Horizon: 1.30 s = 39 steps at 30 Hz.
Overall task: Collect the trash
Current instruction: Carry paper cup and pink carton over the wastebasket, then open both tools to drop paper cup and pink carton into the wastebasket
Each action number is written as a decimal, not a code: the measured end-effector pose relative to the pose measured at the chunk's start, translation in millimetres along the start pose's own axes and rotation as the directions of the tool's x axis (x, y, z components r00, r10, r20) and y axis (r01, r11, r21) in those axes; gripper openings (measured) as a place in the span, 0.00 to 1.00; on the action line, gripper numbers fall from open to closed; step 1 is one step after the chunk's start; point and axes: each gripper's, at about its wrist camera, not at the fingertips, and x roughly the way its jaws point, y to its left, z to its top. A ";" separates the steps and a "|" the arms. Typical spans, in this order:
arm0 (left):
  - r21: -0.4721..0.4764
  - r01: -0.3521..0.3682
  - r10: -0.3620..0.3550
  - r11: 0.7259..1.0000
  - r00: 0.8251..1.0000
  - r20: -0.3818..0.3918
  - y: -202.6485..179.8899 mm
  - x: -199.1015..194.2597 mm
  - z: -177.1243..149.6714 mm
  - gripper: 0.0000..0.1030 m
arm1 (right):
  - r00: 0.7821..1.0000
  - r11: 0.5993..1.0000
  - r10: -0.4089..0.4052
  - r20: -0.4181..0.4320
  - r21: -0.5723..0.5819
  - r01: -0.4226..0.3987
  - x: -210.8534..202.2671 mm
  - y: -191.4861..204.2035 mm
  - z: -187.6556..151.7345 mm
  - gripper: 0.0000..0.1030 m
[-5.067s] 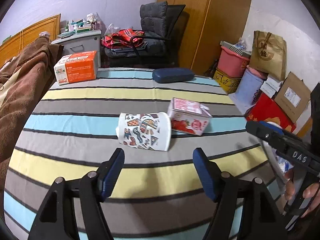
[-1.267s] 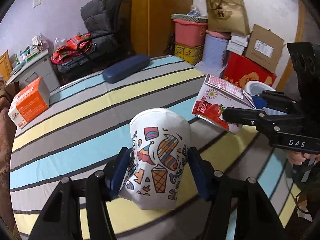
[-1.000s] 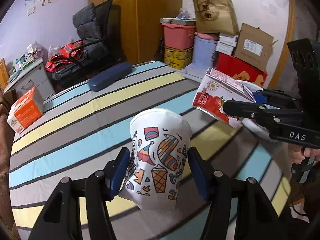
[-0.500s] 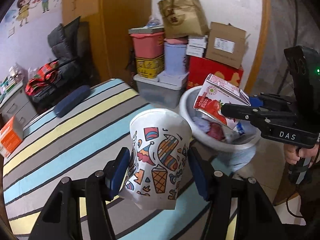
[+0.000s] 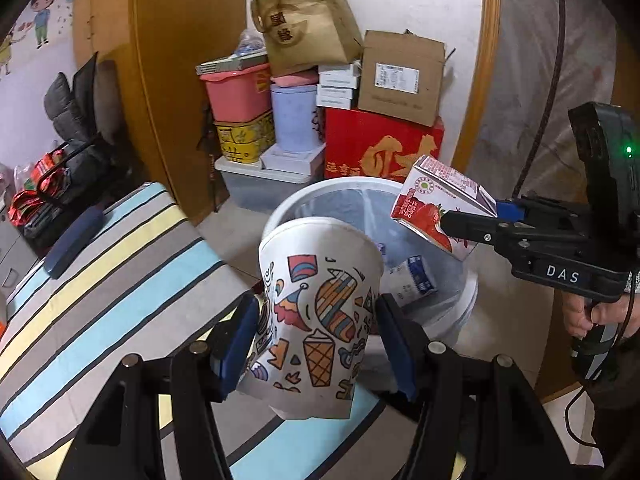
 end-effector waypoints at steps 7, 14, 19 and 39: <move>-0.012 0.030 -0.030 0.999 0.999 -0.019 -19.6 27.1 12.9 0.61 | 0.994 0.993 -0.099 -0.053 0.053 0.101 9.4 -26.3 -4.5 0.39; -0.039 0.044 -0.046 0.998 0.998 -0.046 -33.6 56.1 20.8 0.66 | 0.986 0.988 -0.134 -0.102 0.063 0.141 23.9 -40.1 -5.7 0.39; -0.071 0.054 -0.058 0.996 0.997 -0.059 -34.1 66.1 22.7 0.69 | 0.985 0.987 -0.123 -0.118 0.086 0.134 29.4 -45.4 -4.9 0.40; -0.170 -0.032 0.034 0.985 0.999 0.011 -18.7 18.4 0.4 0.75 | 0.991 0.988 -0.131 -0.025 0.084 0.133 -3.1 -22.1 -7.5 0.63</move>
